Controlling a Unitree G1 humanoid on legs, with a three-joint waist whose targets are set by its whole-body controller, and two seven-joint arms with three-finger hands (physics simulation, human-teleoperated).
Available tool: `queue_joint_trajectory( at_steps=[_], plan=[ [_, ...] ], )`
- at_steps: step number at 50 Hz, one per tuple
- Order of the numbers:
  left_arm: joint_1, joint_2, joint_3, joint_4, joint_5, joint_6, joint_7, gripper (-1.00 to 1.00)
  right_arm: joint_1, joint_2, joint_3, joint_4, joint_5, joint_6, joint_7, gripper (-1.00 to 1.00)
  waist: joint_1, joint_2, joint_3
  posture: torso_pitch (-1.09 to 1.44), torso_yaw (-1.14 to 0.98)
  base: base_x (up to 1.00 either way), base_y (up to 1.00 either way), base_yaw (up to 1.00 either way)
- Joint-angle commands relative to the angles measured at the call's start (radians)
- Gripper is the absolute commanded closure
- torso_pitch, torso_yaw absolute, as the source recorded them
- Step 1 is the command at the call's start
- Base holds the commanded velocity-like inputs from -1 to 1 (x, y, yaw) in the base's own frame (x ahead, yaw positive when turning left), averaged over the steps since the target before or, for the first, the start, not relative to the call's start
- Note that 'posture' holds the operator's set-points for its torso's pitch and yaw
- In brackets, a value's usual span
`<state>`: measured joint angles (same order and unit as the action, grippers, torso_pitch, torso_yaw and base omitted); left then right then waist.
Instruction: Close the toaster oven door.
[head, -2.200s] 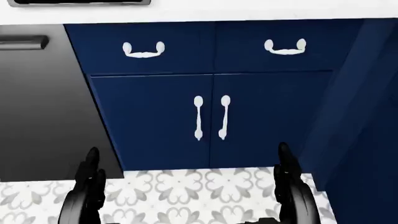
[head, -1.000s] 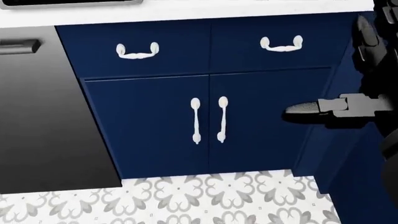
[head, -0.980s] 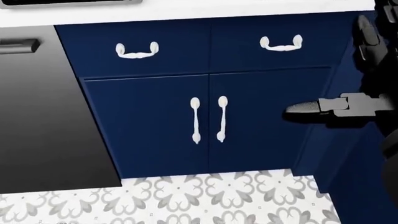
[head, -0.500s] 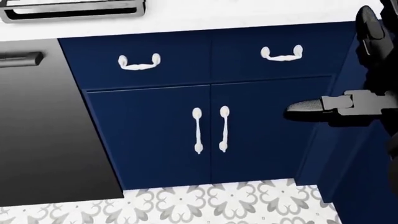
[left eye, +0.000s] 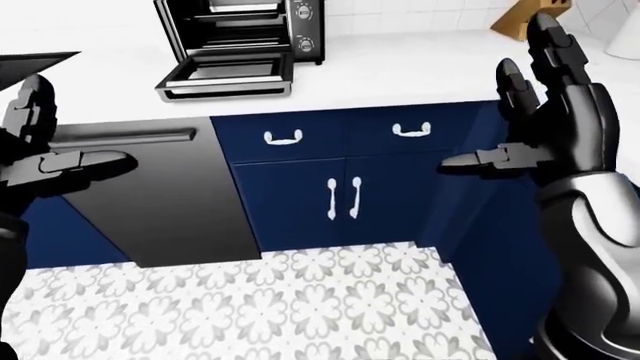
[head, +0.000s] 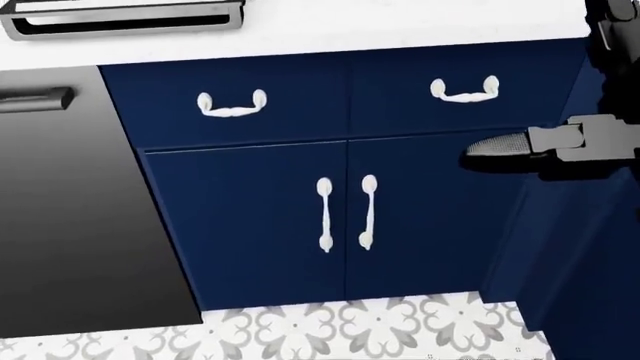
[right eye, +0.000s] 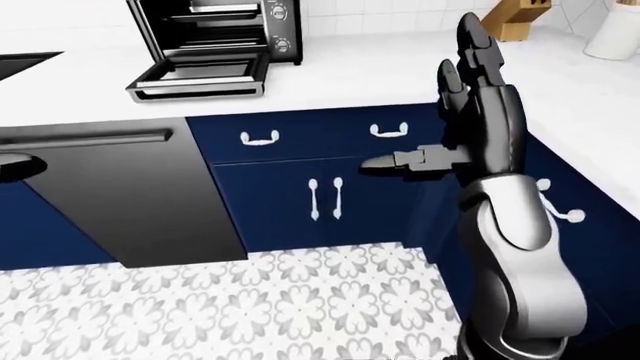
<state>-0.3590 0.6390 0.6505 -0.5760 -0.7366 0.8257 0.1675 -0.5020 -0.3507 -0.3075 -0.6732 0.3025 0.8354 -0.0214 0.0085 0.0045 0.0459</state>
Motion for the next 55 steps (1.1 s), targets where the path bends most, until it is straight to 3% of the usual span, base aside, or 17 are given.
queue_joint_trajectory(
  at_steps=[1,10,14,16,19,25,29,30,31,33,35,39,41,43,44,46,55],
  plan=[
    [-0.018,0.02,0.003,-0.024,-0.012,-0.035,-0.002,-1.0,-0.02,-0.017,-0.02,-0.018,0.001,-0.025,-0.011,-1.0,-0.006,0.008,-0.01,0.0,0.0,0.04,0.19,0.0],
    [-0.017,0.031,0.004,-0.027,-0.011,-0.051,-0.002,-1.0,-0.006,-0.02,-0.017,-0.019,0.004,-0.038,-0.015,-1.0,-0.018,-0.015,-0.02,0.0,0.0,0.05,0.19,0.0],
    [-0.021,0.035,0.002,-0.026,-0.019,-0.046,0.003,-1.0,-0.006,-0.02,-0.016,-0.022,0.004,-0.034,-0.014,-1.0,-0.022,0.033,-0.002,0.0,0.0,0.04,0.19,0.0],
    [-0.02,0.035,0.001,-0.029,-0.023,-0.044,0.004,-1.0,-0.005,-0.018,-0.016,-0.024,0.004,-0.033,-0.015,-1.0,-0.024,0.095,-0.016,0.0,0.0,0.04,0.18,0.0],
    [-0.018,0.037,0.0,-0.027,-0.016,-0.05,-0.002,-1.0,-0.012,-0.021,-0.018,-0.024,0.006,-0.028,-0.014,-1.0,-0.012,0.081,-0.006,0.0,0.0,0.04,0.21,0.0],
    [-0.019,0.036,0.0,-0.029,-0.013,-0.049,-0.003,-1.0,-0.024,-0.025,-0.016,-0.028,0.011,-0.019,-0.018,-1.0,-0.015,0.019,-0.002,0.0,0.0,0.04,0.2,0.0],
    [-0.024,0.041,0.005,-0.026,-0.019,-0.044,0.002,-1.0,-0.026,-0.027,-0.019,-0.019,0.011,-0.025,-0.018,-1.0,-0.015,-0.046,-0.014,0.0,0.0,0.04,0.19,0.0],
    [-0.023,0.042,0.004,-0.025,-0.018,-0.045,0.002,-1.0,-0.025,-0.026,-0.02,-0.02,0.012,-0.024,-0.019,-1.0,-0.012,-0.049,-0.025,0.0,0.0,0.04,0.2,0.0],
    [-0.024,0.042,0.003,-0.025,-0.019,-0.044,0.004,-1.0,-0.023,-0.025,-0.021,-0.022,0.014,-0.022,-0.02,-1.0,-0.021,-0.031,-0.018,0.0,0.0,0.05,0.2,0.0],
    [-0.025,0.043,0.004,-0.025,-0.021,-0.044,0.005,-1.0,-0.023,-0.025,-0.022,-0.024,0.017,-0.02,-0.023,-1.0,-0.014,-0.044,-0.02,0.0,0.0,0.05,0.2,0.0],
    [-0.023,0.044,0.003,-0.023,-0.019,-0.047,0.003,-1.0,-0.022,-0.026,-0.022,-0.028,0.019,-0.018,-0.024,-1.0,-0.011,-0.035,-0.029,0.0,0.0,0.04,0.21,0.0],
    [-0.019,0.044,0.005,-0.024,-0.019,-0.048,0.002,-1.0,-0.021,-0.03,-0.026,-0.032,0.023,-0.016,-0.025,-1.0,-0.011,0.0,-0.012,0.0,0.0,0.04,0.21,0.0],
    [-0.023,0.045,0.003,-0.022,-0.018,-0.048,0.003,-1.0,-0.023,-0.033,-0.029,-0.032,0.026,-0.013,-0.025,-1.0,-0.018,0.038,-0.013,0.0,0.0,0.05,0.2,0.0],
    [-0.02,0.043,0.003,-0.022,-0.016,-0.05,0.001,-1.0,-0.022,-0.034,-0.029,-0.033,0.027,-0.014,-0.025,-1.0,-0.022,0.108,-0.028,0.0,0.0,0.05,0.2,0.0],
    [-0.021,0.043,0.002,-0.022,-0.015,-0.05,0.001,-1.0,-0.021,-0.035,-0.03,-0.033,0.028,-0.014,-0.025,-1.0,-0.017,0.083,-0.023,0.0,0.0,0.03,0.19,0.0],
    [-0.022,0.044,0.003,-0.021,-0.015,-0.049,0.0,-1.0,-0.02,-0.036,-0.027,-0.03,0.026,-0.02,-0.024,-1.0,-0.015,0.081,-0.008,0.0,0.0,0.04,0.19,0.0],
    [-0.02,0.042,0.002,-0.024,-0.014,-0.052,-0.005,-1.0,-0.014,-0.035,-0.025,-0.027,0.021,-0.03,-0.019,-1.0,-0.01,-0.005,-0.005,0.0,0.0,0.07,0.15,0.0]
  ],
)
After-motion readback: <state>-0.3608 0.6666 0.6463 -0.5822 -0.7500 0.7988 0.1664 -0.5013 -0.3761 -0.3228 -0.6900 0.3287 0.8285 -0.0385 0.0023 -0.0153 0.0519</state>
